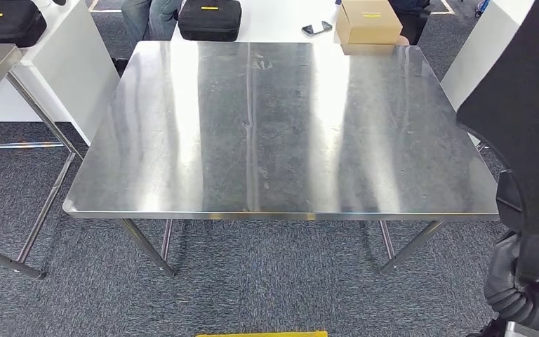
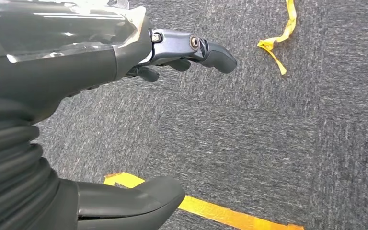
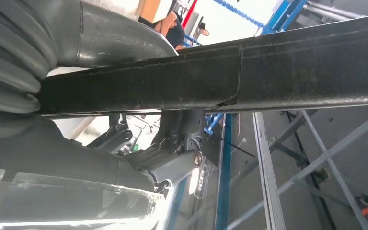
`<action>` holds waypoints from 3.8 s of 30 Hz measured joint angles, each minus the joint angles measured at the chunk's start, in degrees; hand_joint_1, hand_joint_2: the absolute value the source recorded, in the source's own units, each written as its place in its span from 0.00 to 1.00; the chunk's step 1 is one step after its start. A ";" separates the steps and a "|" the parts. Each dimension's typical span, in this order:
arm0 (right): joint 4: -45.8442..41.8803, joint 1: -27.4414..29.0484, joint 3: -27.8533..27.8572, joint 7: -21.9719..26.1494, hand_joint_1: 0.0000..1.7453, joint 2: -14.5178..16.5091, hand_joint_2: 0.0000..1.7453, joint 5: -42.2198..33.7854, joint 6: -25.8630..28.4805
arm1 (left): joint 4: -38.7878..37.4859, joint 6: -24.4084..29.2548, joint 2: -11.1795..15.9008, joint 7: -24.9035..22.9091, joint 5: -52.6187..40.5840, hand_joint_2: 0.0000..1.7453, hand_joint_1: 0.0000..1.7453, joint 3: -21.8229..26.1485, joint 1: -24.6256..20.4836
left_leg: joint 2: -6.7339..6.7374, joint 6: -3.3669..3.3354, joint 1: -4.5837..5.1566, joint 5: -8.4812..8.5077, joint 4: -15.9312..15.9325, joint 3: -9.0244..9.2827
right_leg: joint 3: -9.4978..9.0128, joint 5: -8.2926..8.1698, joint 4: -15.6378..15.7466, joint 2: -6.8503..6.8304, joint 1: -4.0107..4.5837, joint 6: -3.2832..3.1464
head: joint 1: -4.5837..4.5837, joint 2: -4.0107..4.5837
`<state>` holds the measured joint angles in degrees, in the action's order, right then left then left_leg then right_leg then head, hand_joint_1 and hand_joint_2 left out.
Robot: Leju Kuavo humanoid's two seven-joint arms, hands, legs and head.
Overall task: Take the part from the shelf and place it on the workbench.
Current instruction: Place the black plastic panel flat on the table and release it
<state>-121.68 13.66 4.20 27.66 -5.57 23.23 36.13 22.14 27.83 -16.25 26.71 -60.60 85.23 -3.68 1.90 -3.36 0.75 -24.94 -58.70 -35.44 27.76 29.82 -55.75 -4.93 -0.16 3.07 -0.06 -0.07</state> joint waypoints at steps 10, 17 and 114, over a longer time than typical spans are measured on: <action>-1.30 1.12 1.04 0.05 1.00 0.56 1.00 0.43 0.48 | 0.16 -0.23 0.94 -0.07 -0.18 1.00 0.00 -0.90 -0.21 | -0.10 -0.48 0.52 -0.44 -0.05 -0.05 | -0.14 -0.03 0.24 -0.16 -0.45 0.46 | 0.03 0.00; -1.60 1.37 1.27 -0.09 1.00 0.58 1.00 0.49 0.42 | 0.14 -0.10 1.22 -0.10 -0.07 1.00 0.00 -1.07 -0.67 | -1.33 -1.51 -0.18 -0.15 1.23 1.04 | 8.24 6.91 -16.45 4.55 -0.87 0.22 | -0.33 0.00; 72.33 -44.34 -2.16 -36.05 1.00 -13.98 1.00 61.65 -18.69 | -4.93 -3.88 6.57 0.94 1.95 1.00 0.00 -6.94 -1.91 | -2.49 0.12 0.33 -4.24 1.09 4.64 | 6.10 -4.60 -2.09 4.85 -0.85 0.51 | -0.30 0.00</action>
<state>-49.35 -30.68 2.04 -8.39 -19.55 84.88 17.44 17.20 23.95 -9.68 27.65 -58.65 78.28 -5.59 -0.59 -3.23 1.08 -29.18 -57.60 -30.80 33.86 25.22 -57.84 -0.07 -1.00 3.59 -0.36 -0.07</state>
